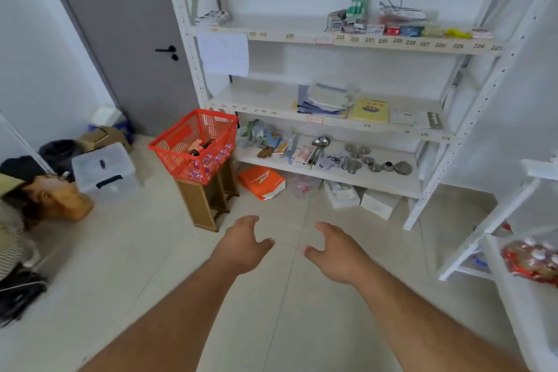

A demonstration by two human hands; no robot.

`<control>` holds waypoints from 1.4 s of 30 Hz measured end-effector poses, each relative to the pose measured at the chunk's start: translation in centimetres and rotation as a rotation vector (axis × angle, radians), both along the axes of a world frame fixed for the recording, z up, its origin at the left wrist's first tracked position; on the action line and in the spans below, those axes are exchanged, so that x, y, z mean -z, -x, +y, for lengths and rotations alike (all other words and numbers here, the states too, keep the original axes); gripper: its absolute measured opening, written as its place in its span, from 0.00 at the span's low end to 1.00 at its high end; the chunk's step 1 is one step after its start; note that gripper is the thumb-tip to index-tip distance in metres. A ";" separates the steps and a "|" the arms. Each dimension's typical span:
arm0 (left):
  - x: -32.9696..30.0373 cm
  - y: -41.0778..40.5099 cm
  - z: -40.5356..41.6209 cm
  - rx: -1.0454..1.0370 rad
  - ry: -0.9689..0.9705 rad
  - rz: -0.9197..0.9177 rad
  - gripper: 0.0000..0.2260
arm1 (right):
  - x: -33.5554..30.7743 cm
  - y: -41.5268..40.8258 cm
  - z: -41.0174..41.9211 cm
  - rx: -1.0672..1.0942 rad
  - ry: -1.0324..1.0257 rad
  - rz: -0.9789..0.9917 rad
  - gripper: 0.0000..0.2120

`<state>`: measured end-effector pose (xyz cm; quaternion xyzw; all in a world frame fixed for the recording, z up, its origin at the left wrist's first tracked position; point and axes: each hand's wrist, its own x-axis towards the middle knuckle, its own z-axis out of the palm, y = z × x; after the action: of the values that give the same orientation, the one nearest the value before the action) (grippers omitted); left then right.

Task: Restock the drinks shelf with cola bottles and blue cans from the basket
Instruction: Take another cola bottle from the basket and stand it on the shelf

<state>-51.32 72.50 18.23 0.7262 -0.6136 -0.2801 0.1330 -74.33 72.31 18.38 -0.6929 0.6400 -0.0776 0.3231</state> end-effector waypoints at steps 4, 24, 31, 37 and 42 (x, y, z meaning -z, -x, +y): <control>0.1 -3.9 -2.4 -0.064 0.013 0.037 0.34 | 0.3 -4.5 -3.9 -0.048 -0.009 0.005 0.37; -1.1 -9.4 -24.0 -0.306 -0.086 0.035 0.32 | 1.5 -12.0 -33.1 -0.269 -0.040 -0.052 0.38; -0.2 -13.8 -30.1 -0.359 -0.119 0.060 0.34 | 2.4 -16.7 -39.3 -0.317 -0.083 -0.053 0.37; 0.0 -19.5 -35.1 -0.336 -0.056 0.133 0.27 | 1.5 -22.5 -44.0 -0.336 -0.051 0.006 0.37; 0.7 -24.4 -38.6 -0.375 -0.012 0.224 0.21 | 1.2 -27.6 -47.1 -0.360 -0.035 0.043 0.36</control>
<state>-26.88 33.94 17.53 0.7926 -0.4476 -0.3331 0.2460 -46.76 25.19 17.15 -0.7919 0.5139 0.0074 0.3297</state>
